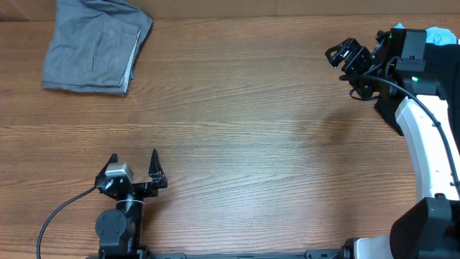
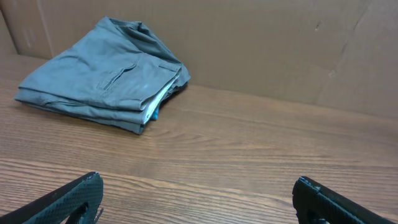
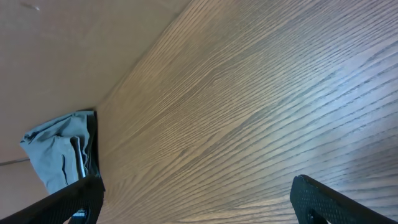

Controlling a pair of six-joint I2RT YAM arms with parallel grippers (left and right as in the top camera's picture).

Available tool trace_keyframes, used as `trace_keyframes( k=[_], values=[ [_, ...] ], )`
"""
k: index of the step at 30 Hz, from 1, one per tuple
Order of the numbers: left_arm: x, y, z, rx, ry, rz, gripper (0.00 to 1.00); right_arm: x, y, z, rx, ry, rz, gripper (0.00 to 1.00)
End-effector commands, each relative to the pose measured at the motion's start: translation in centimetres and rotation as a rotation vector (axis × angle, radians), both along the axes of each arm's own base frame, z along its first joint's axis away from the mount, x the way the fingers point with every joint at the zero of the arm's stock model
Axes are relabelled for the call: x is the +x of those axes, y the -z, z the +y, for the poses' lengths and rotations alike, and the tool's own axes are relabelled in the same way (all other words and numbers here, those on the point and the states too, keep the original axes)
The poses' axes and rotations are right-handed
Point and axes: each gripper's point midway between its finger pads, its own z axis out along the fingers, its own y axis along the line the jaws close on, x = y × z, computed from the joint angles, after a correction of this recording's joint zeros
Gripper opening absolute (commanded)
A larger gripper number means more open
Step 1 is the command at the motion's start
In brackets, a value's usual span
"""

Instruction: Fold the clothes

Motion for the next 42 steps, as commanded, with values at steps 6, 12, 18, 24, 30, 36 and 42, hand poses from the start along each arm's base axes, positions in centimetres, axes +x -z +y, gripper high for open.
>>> trace_keyframes(
  k=[6, 12, 18, 24, 30, 36, 42],
  values=[
    [0.0, -0.1, -0.3, 0.019, 0.018, -0.009, 1.0, 0.1, -0.2, 0.0, 0.006, 0.0, -0.007, 1.0],
    [0.0, 0.0, -0.3, 0.019, 0.018, -0.008, 1.0, 0.1, -0.2, 0.0, 0.006, 0.0, -0.007, 1.0],
    [0.0, -0.1, -0.3, 0.02, 0.018, -0.009, 1.0, -0.4, -1.9, -0.7, -0.036, 0.03, -0.045, 1.0],
    [0.0, -0.1, -0.3, 0.019, 0.018, -0.009, 1.0, -6.3, -1.1, -4.6, -0.234, 0.2, 0.048, 1.0],
    [0.0, 0.0, -0.3, 0.019, 0.018, -0.008, 1.0, -11.1, -0.5, -4.7, -0.293, 0.209, -0.144, 1.0],
    [0.0, -0.1, -0.3, 0.019, 0.018, -0.009, 1.0, -15.4, 2.0, -3.9, -0.323, 0.19, -0.368, 1.0],
    [0.0, -0.1, -0.3, 0.019, 0.018, -0.009, 1.0, -18.8, 5.6, -1.8, -0.381, 0.063, -0.589, 1.0]
  ],
)
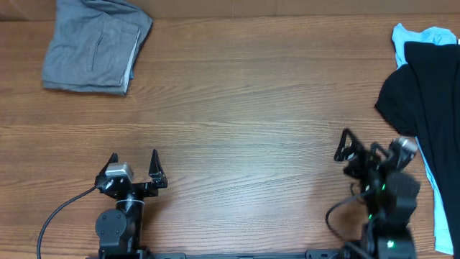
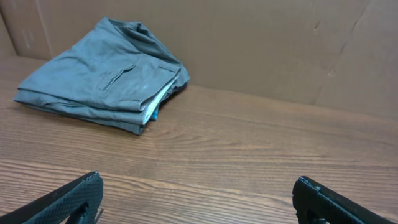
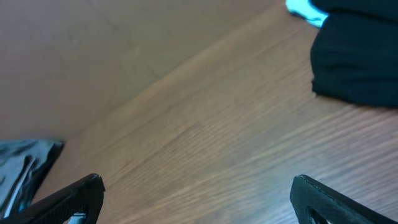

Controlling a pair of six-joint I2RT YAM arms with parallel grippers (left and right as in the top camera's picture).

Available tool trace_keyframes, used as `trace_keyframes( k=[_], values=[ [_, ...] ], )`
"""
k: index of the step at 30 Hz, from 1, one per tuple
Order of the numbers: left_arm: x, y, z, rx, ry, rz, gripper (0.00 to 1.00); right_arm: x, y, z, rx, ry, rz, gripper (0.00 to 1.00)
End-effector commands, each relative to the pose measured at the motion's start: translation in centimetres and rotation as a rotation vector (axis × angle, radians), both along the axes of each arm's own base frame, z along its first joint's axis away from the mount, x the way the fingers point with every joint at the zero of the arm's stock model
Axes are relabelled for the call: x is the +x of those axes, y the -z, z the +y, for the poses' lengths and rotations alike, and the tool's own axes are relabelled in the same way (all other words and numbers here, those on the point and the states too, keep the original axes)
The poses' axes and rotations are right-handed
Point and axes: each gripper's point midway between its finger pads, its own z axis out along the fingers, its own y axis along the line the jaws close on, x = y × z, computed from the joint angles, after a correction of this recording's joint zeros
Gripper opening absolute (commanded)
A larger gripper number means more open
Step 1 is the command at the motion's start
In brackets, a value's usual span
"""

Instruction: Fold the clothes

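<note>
A folded grey garment lies at the table's far left corner, also seen in the left wrist view. A black garment lies unfolded at the right edge on top of a light blue one; both show in the right wrist view, the black garment and a bit of the light blue one. My left gripper rests open at the near left, nothing between its fingers. My right gripper sits open at the near right, left of the black garment, holding nothing.
A brown cardboard wall stands behind the wooden table. The grey bundle shows faintly at the left edge of the right wrist view.
The right arm has moved from the far right corner, over the clothes pile, back to the near right edge. The black and blue garments are now uncovered. The left arm has not moved.
</note>
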Motion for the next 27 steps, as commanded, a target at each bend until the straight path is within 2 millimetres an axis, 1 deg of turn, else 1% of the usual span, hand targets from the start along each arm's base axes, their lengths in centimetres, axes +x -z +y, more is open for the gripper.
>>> trace_keyframes(
  k=[1, 2, 5, 12, 16, 19, 22, 25, 26, 27],
  values=[
    [0.0, -0.1, -0.3, 0.016, 0.014, -0.008, 1.0, -0.7, 1.4, 1.6, -0.109, -0.123, -0.049, 1.0],
    [0.0, 0.0, -0.3, 0.016, 0.014, -0.007, 1.0, -0.8, 1.5, 1.8, -0.127, -0.139, -0.066, 1.0],
    [0.0, -0.1, -0.3, 0.016, 0.014, -0.008, 1.0, -0.8, 0.8, 1.8, -0.14, -0.138, -0.11, 1.0],
    [0.0, -0.1, -0.3, 0.016, 0.014, -0.008, 1.0, -1.1, 0.0, 2.0, -0.143, -0.147, -0.144, 1.0],
    [0.0, -0.1, -0.3, 0.016, 0.014, -0.007, 1.0, -1.5, 0.1, 2.2, -0.168, -0.155, -0.171, 1.0],
    [0.0, 0.0, -0.3, 0.016, 0.014, -0.007, 1.0, -1.7, 0.6, 2.2, -0.171, -0.154, -0.189, 1.0],
    [0.0, 0.0, -0.3, 0.016, 0.014, -0.007, 1.0, -1.8, -0.3, 2.8, -0.177, -0.185, -0.263, 1.0],
    [0.0, 0.0, -0.3, 0.016, 0.014, -0.007, 1.0, -1.9, -0.8, 2.9, -0.181, -0.188, -0.292, 1.0],
    [0.0, 0.0, -0.3, 0.016, 0.014, -0.007, 1.0, -1.9, -1.4, 3.2, -0.186, -0.204, -0.332, 1.0],
    [0.0, 0.0, -0.3, 0.016, 0.014, -0.007, 1.0, -1.9, -1.5, 3.2, -0.188, -0.204, -0.34, 1.0]
  ],
)
